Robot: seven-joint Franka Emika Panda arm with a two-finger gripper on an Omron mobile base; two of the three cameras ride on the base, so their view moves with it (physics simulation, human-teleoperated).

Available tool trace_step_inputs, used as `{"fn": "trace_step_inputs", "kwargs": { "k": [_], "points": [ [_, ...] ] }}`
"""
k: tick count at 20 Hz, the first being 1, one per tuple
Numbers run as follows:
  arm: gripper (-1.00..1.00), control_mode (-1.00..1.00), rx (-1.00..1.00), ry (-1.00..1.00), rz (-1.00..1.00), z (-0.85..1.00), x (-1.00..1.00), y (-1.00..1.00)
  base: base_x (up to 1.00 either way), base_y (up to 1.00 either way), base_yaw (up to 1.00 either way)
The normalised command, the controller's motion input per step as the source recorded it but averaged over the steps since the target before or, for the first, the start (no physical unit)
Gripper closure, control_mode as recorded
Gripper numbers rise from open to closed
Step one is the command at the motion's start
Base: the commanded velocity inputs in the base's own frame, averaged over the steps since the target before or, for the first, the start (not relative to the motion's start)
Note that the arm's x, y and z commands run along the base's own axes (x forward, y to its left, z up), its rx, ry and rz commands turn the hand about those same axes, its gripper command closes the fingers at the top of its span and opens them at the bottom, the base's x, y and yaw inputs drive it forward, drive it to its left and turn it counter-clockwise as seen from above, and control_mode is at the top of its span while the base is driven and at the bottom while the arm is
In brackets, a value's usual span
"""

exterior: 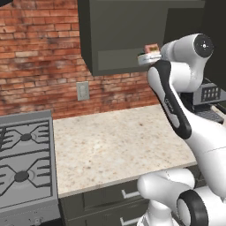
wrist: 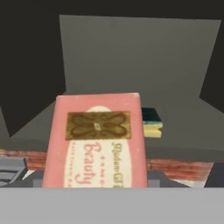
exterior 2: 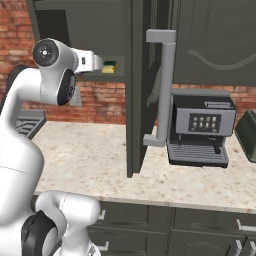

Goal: Pick up the sponge and bar soap from the sink, and place them back in the cabinet, and close the cabinet door.

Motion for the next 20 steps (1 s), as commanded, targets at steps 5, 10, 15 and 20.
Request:
{"fn": "trace_step_inputs", "kwargs": {
  "k": [5, 10, 15, 20],
  "points": [
    [1.0, -1.0, -0.01, 0.0, 0.0, -0.14, 0.24, 0.01, 0.0, 0.0, 0.0],
    [1.0, -1.0, -0.03, 0.0, 0.0, -0.23, 0.15, 0.02, 0.0, 0.0, 0.0],
    [1.0, -1.0, 0.0, 0.0, 0.0, -0.06, 0.18, 0.0, 0.0, 0.0, 0.0],
    [1.0, -1.0, 0.0, 0.0, 0.0, 0.0, 0.25, 0.0, 0.0, 0.0, 0.0]
  ]
}}
